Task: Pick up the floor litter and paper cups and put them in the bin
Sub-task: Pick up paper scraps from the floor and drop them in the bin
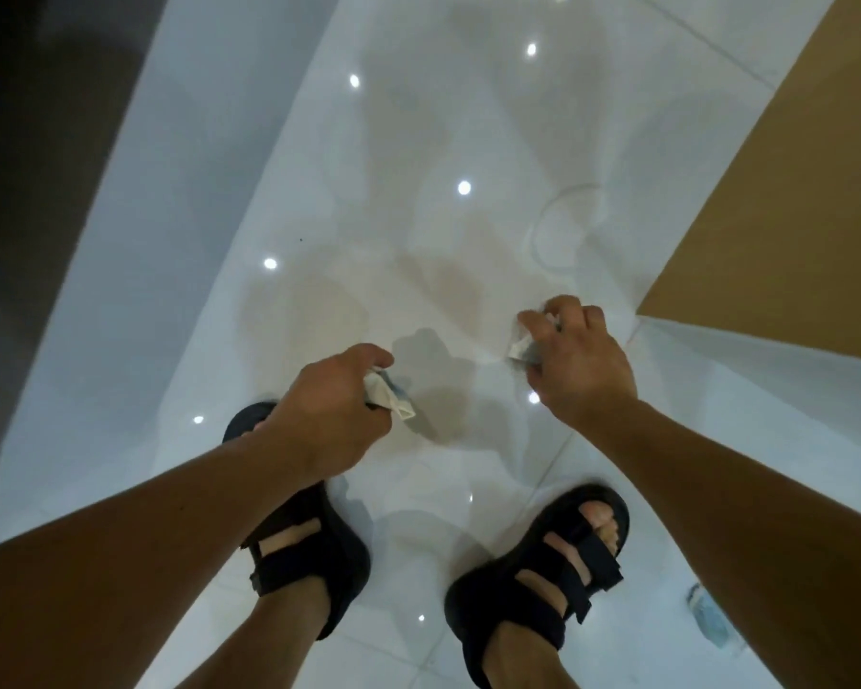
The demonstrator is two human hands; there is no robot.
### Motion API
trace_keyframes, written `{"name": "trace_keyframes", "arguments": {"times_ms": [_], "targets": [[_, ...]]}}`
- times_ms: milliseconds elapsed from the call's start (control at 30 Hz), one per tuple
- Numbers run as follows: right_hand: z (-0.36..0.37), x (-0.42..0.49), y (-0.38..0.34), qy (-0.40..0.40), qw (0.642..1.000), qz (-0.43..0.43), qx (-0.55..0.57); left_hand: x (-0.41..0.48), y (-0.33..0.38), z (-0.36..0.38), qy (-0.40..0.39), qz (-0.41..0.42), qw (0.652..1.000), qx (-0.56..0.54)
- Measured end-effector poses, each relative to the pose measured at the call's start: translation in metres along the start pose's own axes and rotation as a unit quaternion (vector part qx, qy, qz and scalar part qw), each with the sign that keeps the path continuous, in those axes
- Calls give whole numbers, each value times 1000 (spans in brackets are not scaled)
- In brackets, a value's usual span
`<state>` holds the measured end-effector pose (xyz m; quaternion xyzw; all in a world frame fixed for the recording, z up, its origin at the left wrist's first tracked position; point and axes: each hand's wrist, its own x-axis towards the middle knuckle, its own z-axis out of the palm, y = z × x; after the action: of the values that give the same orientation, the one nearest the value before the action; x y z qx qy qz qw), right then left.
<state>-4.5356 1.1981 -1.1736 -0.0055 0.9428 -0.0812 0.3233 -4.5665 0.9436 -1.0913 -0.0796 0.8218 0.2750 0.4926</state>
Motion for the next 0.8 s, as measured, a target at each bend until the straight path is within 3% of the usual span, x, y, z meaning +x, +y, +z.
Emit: {"name": "trace_keyframes", "arguments": {"times_ms": [100, 300, 533, 800], "targets": [[-19, -9, -19, 0, 996, 11, 83, -8, 14, -19, 8, 17, 1000, 6], [-122, -60, -81, 31, 991, -48, 119, -77, 65, -76, 24, 55, 998, 27], [-288, -150, -147, 27, 991, -78, 109, -226, 103, -168, 58, 54, 996, 37], [-441, -245, -239, 42, 986, -156, 35, -405, 112, -244, 185, 44, 981, -28]]}}
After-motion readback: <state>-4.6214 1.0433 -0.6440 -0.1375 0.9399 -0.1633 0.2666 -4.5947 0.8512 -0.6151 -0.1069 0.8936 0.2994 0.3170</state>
